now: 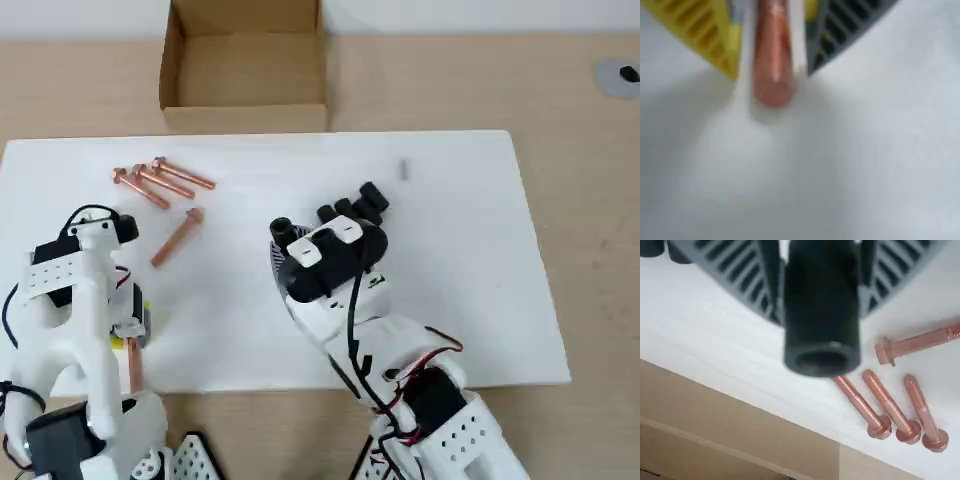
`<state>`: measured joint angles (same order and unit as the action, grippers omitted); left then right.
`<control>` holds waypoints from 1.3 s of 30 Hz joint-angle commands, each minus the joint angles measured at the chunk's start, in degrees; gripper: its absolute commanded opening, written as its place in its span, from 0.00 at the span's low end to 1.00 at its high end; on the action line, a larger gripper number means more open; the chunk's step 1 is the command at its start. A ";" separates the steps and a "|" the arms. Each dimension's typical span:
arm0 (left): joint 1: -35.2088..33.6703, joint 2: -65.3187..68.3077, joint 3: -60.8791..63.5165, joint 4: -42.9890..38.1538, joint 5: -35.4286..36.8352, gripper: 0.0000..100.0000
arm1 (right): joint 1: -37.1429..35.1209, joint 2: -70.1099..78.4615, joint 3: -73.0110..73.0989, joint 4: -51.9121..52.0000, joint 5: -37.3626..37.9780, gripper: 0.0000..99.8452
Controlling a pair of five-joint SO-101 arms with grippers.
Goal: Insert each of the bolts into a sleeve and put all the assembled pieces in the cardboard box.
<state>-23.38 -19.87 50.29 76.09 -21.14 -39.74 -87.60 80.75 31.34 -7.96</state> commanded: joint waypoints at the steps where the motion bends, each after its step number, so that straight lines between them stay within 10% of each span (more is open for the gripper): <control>1: -3.43 -1.01 0.00 -0.18 0.62 0.10 | 0.66 -0.13 -4.26 0.00 0.00 0.01; 19: -4.66 -1.63 -6.59 0.70 -7.38 0.01 | 0.66 -0.04 -4.18 0.00 0.00 0.01; 31: -3.25 -1.19 -35.96 18.64 -34.37 0.01 | 0.66 -0.13 -4.35 0.00 0.00 0.01; 39: -3.69 -1.63 -27.69 24.35 -28.22 0.01 | 0.84 -0.04 -4.26 0.00 -1.58 0.01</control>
<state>-26.20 -20.48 20.75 98.68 -54.20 -39.74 -87.52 80.75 31.34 -9.10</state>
